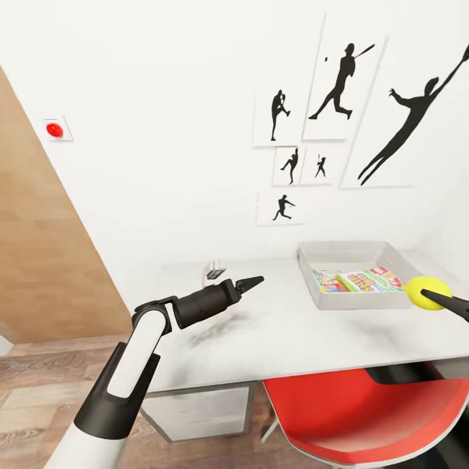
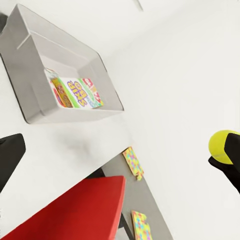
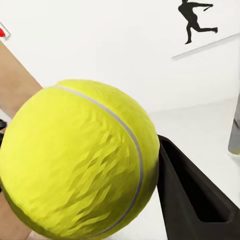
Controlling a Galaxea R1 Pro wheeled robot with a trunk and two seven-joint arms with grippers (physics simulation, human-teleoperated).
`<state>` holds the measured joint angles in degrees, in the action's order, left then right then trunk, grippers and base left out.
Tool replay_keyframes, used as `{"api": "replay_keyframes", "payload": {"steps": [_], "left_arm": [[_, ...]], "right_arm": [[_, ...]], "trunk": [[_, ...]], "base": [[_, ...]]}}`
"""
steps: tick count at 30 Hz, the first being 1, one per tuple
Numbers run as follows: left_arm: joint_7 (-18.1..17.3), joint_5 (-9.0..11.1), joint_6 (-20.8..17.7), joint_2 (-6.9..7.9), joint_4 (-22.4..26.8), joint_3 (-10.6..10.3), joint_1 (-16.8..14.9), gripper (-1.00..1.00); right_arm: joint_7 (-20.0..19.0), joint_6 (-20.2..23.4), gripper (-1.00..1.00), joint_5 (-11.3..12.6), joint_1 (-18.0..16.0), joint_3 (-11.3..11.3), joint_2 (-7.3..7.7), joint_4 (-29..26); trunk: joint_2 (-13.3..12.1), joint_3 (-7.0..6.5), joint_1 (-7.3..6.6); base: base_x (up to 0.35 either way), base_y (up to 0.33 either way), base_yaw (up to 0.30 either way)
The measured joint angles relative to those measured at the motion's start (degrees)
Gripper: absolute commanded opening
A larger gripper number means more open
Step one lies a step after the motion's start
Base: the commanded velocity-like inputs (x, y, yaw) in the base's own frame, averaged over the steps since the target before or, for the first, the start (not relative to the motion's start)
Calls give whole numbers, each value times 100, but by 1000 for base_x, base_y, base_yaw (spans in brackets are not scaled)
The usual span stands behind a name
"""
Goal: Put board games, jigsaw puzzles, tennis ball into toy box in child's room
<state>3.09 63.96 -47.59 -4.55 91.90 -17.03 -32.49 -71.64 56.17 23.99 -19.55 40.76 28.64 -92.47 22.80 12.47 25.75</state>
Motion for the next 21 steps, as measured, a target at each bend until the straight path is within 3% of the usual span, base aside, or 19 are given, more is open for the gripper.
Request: {"api": "replay_keyframes", "payload": {"steps": [11,21], "left_arm": [[36,-5,0,1,1,-3,-2,100],[54,-6,1,1,0,-4,-2,100]], "right_arm": [[44,-9,-100,-1,-2,10,-1,0],[38,9,-100,0,0,3,25,-2]], "trunk": [[0,-2,0],[0,-3,0]], "base": [[0,-53,231],[0,-231,224]]}}
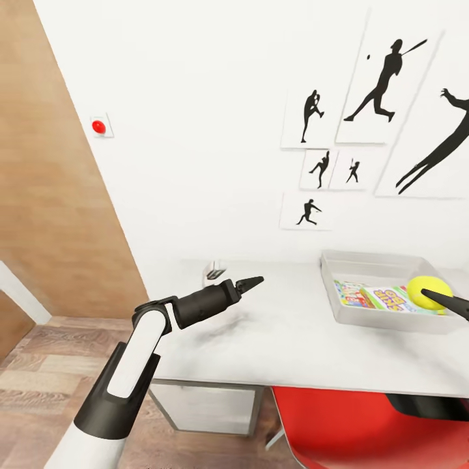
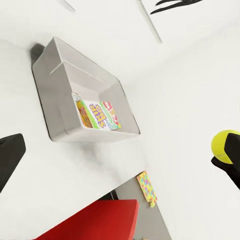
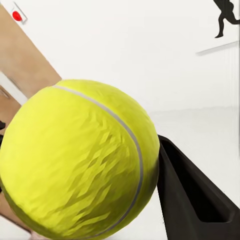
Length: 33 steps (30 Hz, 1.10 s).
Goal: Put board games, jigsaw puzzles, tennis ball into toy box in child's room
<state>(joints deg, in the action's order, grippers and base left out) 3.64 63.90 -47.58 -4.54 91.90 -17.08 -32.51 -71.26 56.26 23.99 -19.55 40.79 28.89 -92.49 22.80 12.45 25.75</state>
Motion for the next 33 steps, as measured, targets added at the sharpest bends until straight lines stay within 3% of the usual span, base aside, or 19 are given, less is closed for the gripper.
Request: {"api": "replay_keyframes", "payload": {"steps": [20,33], "left_arm": [[-3,-6,0,15,-1,9,-1,100],[-79,8,-1,12,-1,25,7,100]], "right_arm": [[6,45,-100,2,1,1,-20,0],[-4,4,-100,2,2,-3,-24,2]], "trunk": [[0,-12,0],[0,-95,0]], "base": [[0,-269,4],[0,-57,-133]]}}
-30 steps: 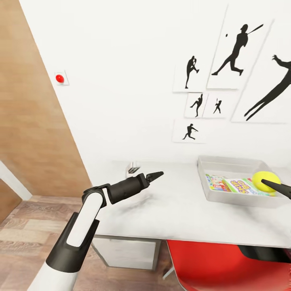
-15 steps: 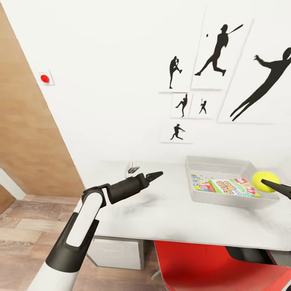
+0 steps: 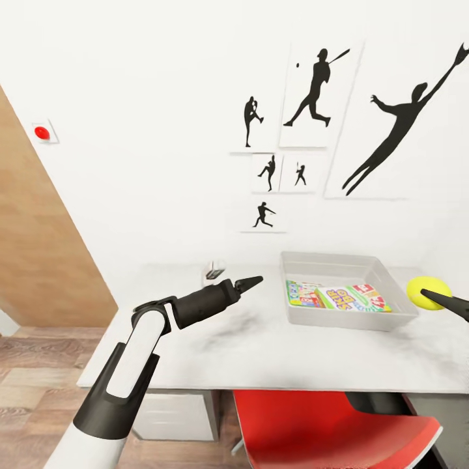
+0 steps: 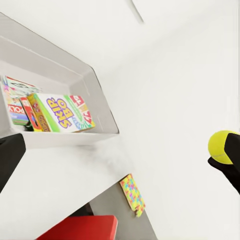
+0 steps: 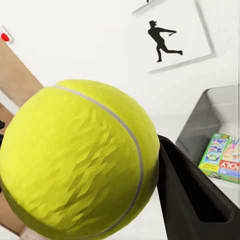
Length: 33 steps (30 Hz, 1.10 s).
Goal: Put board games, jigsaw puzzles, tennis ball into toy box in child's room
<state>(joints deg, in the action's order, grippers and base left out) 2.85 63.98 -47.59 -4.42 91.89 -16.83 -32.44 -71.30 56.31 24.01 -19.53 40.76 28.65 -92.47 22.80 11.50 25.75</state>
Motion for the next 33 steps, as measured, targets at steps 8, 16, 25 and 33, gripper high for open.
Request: {"api": "replay_keyframes", "payload": {"steps": [8,16,25,33], "left_arm": [[1,0,0,-13,1,0,-7,100],[13,-1,1,-20,4,-21,-17,100],[-3,0,0,-25,8,-24,-20,100],[-2,0,0,-22,9,-18,-20,100]], "right_arm": [[-3,-6,-100,0,0,22,-1,0],[-5,18,-100,-1,-1,20,-1,-1],[-11,41,-100,0,-1,0,0,0],[-11,44,-100,0,-1,-2,-1,0]], "trunk": [[0,-15,-1],[0,-27,-2],[0,-32,0],[0,-33,0]], "base": [[30,-9,-56],[207,-110,-83],[71,-43,-11],[6,-3,-1]]}}
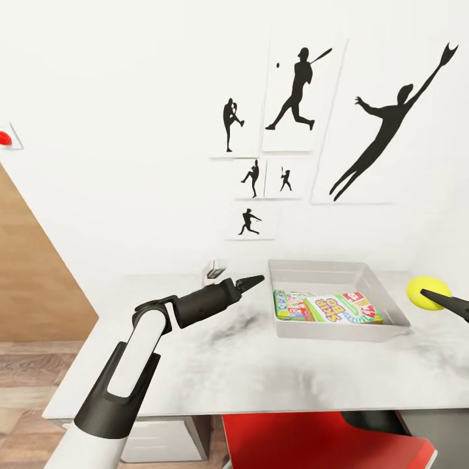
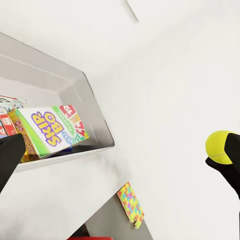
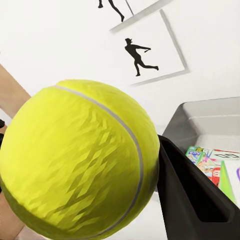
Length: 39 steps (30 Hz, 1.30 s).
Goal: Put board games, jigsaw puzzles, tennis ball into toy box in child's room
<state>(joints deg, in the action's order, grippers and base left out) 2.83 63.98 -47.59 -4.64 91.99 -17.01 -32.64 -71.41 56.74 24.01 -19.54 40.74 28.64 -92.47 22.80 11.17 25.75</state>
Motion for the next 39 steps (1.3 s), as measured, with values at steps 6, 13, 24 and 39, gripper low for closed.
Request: {"api": "replay_keyframes", "payload": {"steps": [6,13,24,39], "left_arm": [[2,0,0,0,0,1,0,100],[16,-1,0,1,0,-3,0,100],[2,0,0,-7,0,-14,-6,100],[3,0,0,-9,-1,-46,-9,100]], "right_arm": [[0,-4,-100,-1,0,-3,0,0],[5,-1,-100,0,0,-5,0,-1],[-1,-18,-100,-1,0,9,-7,0],[-24,-41,-100,-1,1,1,-5,0]], "trunk": [[0,0,0],[0,0,0],[0,0,0],[0,0,0]], "base": [[1,-1,0],[0,-45,0],[0,-91,0],[0,-6,-25]]}}
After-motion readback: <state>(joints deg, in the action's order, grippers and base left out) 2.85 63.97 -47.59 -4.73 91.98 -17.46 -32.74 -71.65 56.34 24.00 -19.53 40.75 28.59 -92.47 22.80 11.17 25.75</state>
